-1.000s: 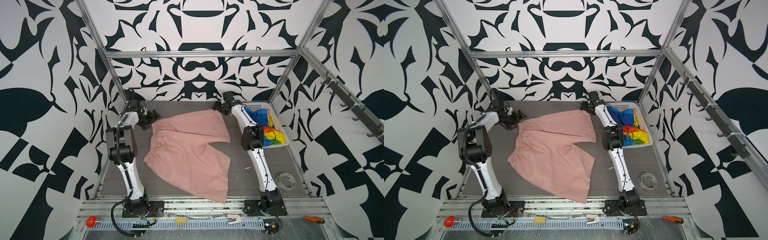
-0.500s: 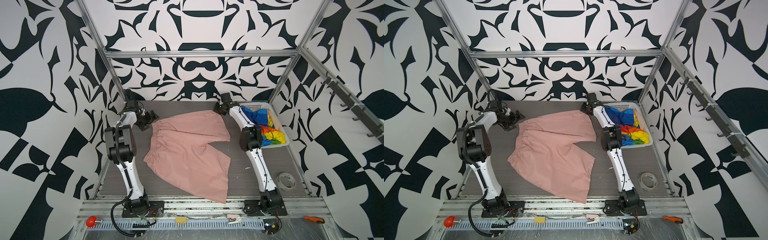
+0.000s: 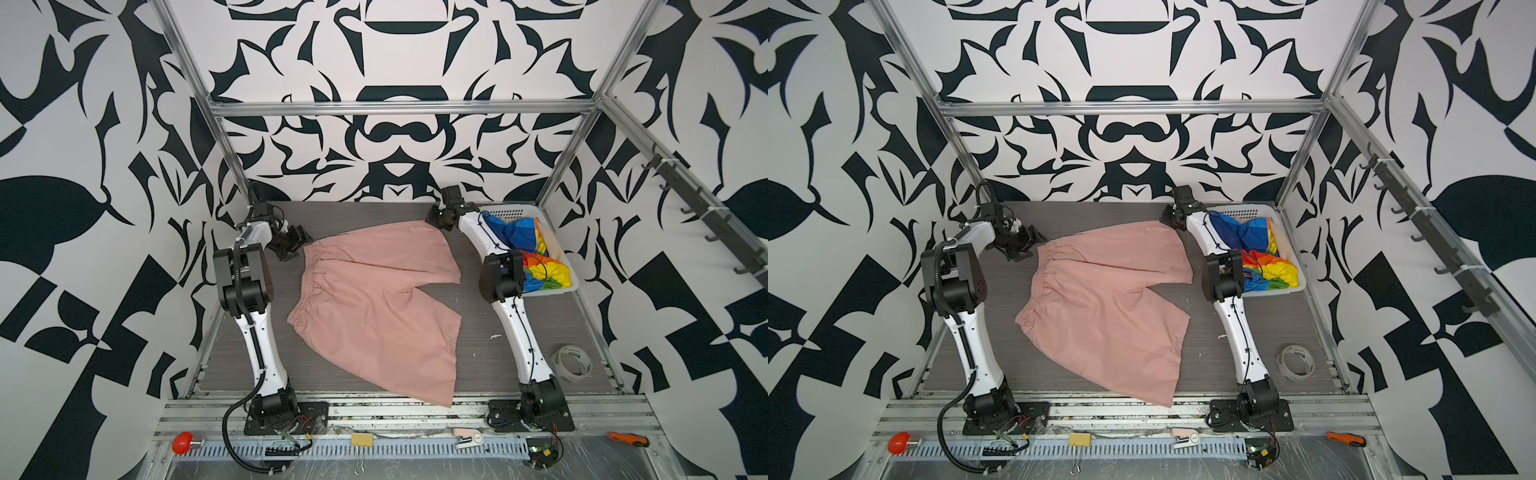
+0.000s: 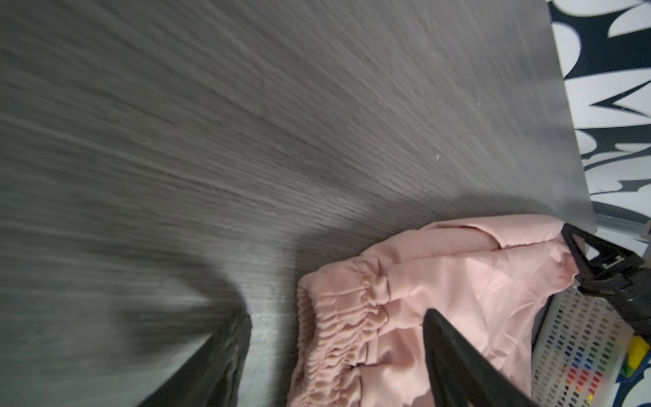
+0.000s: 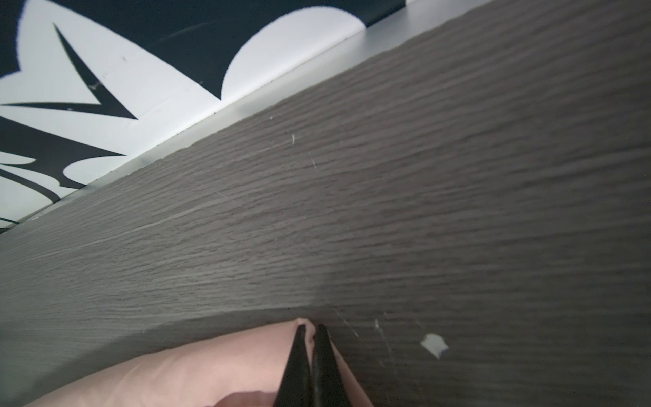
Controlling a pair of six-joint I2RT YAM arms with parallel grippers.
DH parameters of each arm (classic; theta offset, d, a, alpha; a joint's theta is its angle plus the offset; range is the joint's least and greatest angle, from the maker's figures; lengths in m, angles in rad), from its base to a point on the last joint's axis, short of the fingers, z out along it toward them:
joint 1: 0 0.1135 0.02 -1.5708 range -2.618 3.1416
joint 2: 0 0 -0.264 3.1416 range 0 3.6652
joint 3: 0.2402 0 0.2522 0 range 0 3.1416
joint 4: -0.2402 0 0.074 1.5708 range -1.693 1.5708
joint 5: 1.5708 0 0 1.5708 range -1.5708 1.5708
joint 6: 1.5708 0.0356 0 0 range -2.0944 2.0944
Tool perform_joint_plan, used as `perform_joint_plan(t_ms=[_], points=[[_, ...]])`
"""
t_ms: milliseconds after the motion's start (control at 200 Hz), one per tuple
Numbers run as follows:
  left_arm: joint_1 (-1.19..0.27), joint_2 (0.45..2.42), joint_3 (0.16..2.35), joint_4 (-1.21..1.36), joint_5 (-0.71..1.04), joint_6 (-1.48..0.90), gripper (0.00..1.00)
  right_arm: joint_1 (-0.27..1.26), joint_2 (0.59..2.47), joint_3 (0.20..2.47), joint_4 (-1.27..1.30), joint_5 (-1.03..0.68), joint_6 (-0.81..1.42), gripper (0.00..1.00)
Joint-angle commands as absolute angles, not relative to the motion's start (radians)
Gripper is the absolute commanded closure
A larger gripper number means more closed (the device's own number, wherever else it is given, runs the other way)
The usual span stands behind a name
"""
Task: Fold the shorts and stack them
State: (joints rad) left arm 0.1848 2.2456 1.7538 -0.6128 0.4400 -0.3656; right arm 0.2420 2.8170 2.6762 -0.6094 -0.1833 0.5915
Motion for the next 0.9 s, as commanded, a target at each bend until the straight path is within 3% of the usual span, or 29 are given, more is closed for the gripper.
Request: perform_joint_plan(t_ms=[0,250,385,500,715,895], points=[[0.176,2.261,1.772,-0.639,0.464,-0.347,0.25,0.245,2.729,2.675,-0.619,-0.197,0.589,1.0],[0.168,2.282,1.764,-0.641,0.419,-0.342,0.47,0.245,2.721,2.655,-0.609,-0.215,0.598,1.0],[0.164,2.297,1.775,-0.64,0.398,-0.334,0.51,0.244,2.71,2.647,-0.603,-0.216,0.597,1.0],[0.163,2.314,1.784,-0.637,0.382,-0.334,0.61,0.244,2.708,2.645,-0.598,-0.222,0.6,1.0],[0.156,2.307,1.782,-0.611,0.367,-0.343,1.0,0.244,2.702,2.643,-0.591,-0.233,0.598,1.0],[0.156,2.279,1.782,-0.564,0.384,-0.37,1.0,0.244,2.698,2.656,-0.589,-0.243,0.592,1.0]])
